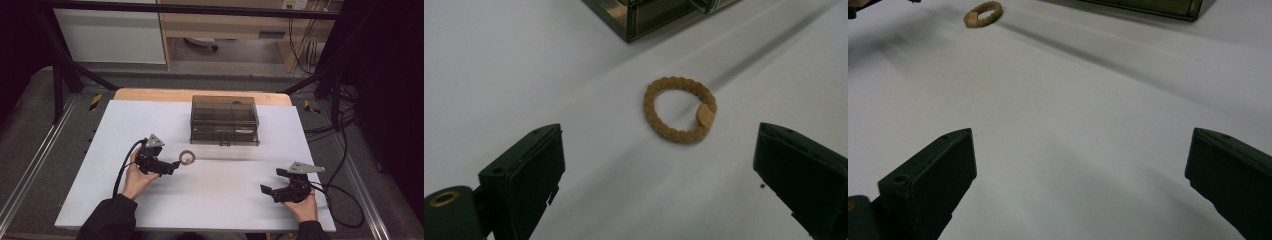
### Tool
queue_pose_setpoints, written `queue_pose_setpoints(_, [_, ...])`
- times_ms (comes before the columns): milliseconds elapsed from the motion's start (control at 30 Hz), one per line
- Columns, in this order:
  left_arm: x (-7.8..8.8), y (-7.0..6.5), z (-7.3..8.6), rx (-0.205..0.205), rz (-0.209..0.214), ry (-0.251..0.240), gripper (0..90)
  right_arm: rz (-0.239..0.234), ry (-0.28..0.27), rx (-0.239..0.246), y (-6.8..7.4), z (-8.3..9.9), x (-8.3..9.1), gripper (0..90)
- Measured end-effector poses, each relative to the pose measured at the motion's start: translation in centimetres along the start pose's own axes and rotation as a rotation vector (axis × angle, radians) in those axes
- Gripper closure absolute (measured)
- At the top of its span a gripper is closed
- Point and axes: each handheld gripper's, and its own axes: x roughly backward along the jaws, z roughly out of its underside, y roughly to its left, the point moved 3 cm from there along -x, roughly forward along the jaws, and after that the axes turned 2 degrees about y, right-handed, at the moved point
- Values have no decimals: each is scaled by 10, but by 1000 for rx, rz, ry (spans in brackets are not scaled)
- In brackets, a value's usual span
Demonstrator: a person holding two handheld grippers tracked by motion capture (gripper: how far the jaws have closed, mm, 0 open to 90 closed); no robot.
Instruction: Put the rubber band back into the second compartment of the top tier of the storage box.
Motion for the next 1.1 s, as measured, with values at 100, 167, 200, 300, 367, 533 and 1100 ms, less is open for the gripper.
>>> queue_pose_setpoints(100, [-3, 1, -1, 4, -4, 5, 69, -1, -1, 0, 0, 0, 0, 7])
queue_pose_setpoints(167, [-6, 2, -1, 10, -4, 8, 77, 0, 1, 0, 0, 0, 0, 7])
queue_pose_setpoints(200, [-7, 2, -1, 15, -5, 8, 80, -1, 0, 0, 0, 0, 0, 7])
queue_pose_setpoints(300, [-11, 3, -1, 24, 0, 16, 97, 0, 4, 3, 0, 0, 0, 7])
queue_pose_setpoints(367, [-14, 3, -1, 26, -3, 23, 114, 0, 4, 4, 0, 0, 0, 7])
queue_pose_setpoints(533, [-20, 0, -3, 13, -12, 38, 156, 1, 5, 4, 0, 0, -1, 7])
queue_pose_setpoints(1100, [-38, 0, -7, 34, -45, 53, 440, -1, 6, 6, 0, 0, -1, 7])
